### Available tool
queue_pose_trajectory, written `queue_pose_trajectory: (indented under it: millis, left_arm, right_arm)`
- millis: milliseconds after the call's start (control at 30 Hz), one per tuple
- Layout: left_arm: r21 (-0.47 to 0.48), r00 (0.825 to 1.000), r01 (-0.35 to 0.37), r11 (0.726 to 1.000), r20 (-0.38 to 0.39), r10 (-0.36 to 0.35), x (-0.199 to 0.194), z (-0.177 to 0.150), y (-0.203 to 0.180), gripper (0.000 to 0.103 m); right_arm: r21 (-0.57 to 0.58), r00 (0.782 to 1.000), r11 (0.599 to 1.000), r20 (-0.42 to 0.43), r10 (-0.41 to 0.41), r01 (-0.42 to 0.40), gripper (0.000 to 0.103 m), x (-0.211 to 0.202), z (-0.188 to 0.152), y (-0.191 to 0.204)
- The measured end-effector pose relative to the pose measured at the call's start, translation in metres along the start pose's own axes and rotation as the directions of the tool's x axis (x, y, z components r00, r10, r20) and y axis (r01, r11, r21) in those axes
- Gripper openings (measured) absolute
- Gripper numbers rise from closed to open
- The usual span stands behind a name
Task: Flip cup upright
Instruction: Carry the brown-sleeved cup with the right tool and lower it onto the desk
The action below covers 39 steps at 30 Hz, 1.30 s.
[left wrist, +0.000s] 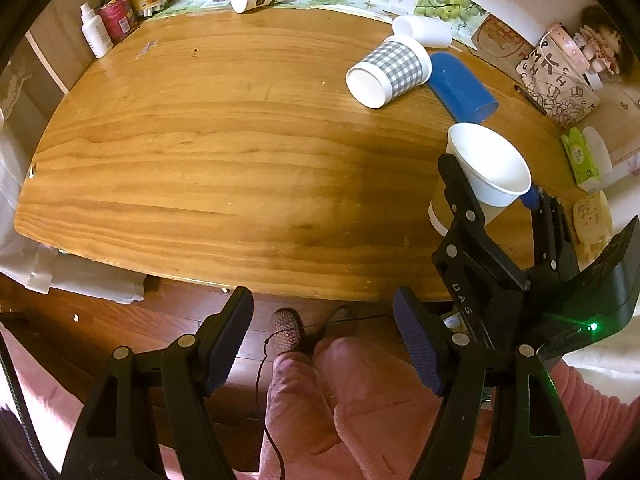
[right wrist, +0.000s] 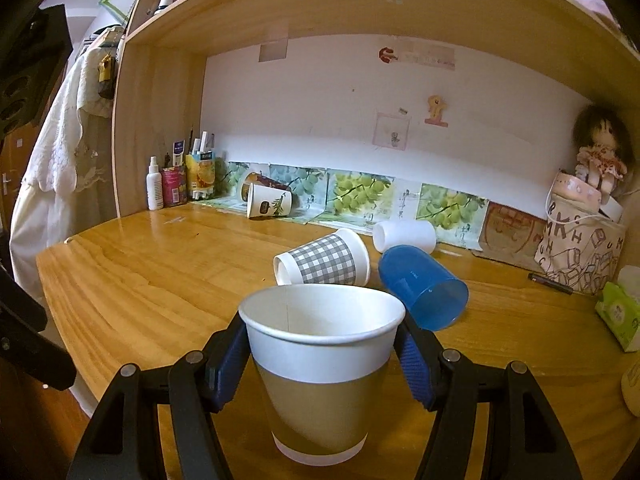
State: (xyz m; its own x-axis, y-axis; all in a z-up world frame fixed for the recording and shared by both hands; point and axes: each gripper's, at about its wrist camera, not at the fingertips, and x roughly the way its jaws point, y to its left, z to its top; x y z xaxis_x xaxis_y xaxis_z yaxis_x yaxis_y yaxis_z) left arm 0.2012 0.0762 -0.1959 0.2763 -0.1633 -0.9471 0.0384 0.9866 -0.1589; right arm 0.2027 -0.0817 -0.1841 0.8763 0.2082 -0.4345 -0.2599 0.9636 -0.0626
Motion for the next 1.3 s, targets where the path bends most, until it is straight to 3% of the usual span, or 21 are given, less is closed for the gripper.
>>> queue_pose_trajectory:
  millis: [633,933,1067,1300]
  left_arm:
    - [-0.002,1.000,0.006,1.000,-0.005,-0.006,0.004,-0.002,0.013,0.076]
    - [0.064,0.999,0.038,0.997,-0.009,-0.038,0.003,-0.002,0.015,0.076]
    - [0.097,0.998,0.059,0.994,-0.020,-0.057,0.006,-0.001,0.019,0.076]
    - [0.161,0.995,0.095,0.982,-0.037,-0.091,0.011,-0.001,0.023,0.076]
  right_arm:
    - [-0.012,0.999,0.999,0.005,-0.046,0.046,0.070,-0.001,-0.012,0.010]
    - [-0.003,0.995,0.998,-0.083,-0.060,0.060,0.070,-0.007,-0.020,0.015]
    - [-0.009,0.990,0.999,-0.130,-0.051,0.050,0.079,-0.007,-0.023,0.024]
    - [0.016,0.967,0.996,-0.240,-0.078,0.085,0.081,-0.008,-0.034,0.033]
